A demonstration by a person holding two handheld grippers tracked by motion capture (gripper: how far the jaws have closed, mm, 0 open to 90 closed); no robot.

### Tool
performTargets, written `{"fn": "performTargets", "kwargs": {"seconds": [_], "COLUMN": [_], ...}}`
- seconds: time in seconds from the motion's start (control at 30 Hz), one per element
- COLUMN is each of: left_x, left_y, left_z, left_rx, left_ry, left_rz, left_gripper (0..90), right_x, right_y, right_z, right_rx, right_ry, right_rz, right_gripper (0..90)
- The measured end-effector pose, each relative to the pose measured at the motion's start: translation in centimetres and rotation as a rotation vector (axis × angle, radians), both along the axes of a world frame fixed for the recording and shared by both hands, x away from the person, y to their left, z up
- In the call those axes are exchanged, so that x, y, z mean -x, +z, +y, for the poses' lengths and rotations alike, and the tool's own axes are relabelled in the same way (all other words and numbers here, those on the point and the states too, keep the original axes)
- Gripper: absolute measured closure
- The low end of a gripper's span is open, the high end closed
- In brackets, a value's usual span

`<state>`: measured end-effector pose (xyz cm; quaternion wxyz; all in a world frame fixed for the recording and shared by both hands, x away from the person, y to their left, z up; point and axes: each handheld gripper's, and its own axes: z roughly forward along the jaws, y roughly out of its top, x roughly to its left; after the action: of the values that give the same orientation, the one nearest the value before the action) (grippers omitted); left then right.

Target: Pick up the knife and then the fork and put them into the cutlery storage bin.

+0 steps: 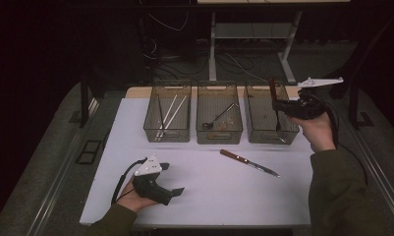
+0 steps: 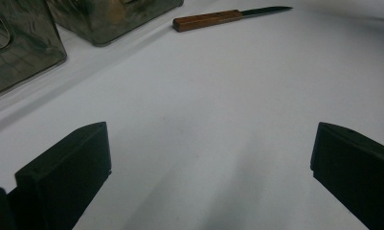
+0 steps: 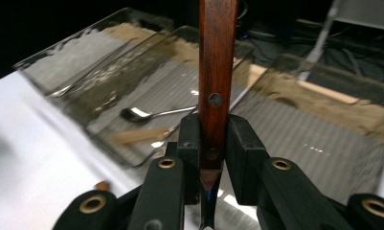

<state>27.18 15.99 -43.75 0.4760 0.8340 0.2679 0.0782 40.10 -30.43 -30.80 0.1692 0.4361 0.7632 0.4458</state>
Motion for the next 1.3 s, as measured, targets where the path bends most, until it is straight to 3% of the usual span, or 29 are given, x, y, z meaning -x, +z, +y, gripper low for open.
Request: {"fn": "performTargets", "kwargs": {"seconds": [0.2, 0.33, 0.47, 0.63, 1.0, 1.3], "left_x": [-0.1, 0.0, 0.0, 0.0, 0.0, 0.1], "left_y": [0.0, 0.1, 0.1, 0.2, 0.2, 0.2], "left_z": [0.0, 0.0, 0.0, 0.1, 0.0, 0.0], "left_rx": [-0.003, 0.0, 0.002, 0.011, 0.019, 0.017], "left_ry": [-0.005, -0.007, -0.004, -0.005, -0.004, -0.008], "left_rz": [-0.002, -0.004, -0.004, -0.006, -0.002, -0.003], "left_gripper": [0.0, 0.0, 0.0, 0.0, 0.0, 0.0], "right_x": [-1.5, -2.5, -3.4, -4.5, -6.1, -6.2], "right_y": [0.4, 0.2, -0.6, -1.6, -4.4, -6.8], "right_z": [-1.2, -1.6, -2.2, -2.3, -2.5, -2.8], "right_rx": [-0.022, -0.008, -0.027, -0.008, 0.033, 0.087], "right_ry": [-0.056, -0.098, -0.138, -0.162, -0.174, -0.17], "right_rz": [-0.017, -0.026, -0.052, -0.06, -0.021, 0.053], "right_gripper": [77.4, 77.4, 77.4, 77.4, 77.3, 77.3]}}
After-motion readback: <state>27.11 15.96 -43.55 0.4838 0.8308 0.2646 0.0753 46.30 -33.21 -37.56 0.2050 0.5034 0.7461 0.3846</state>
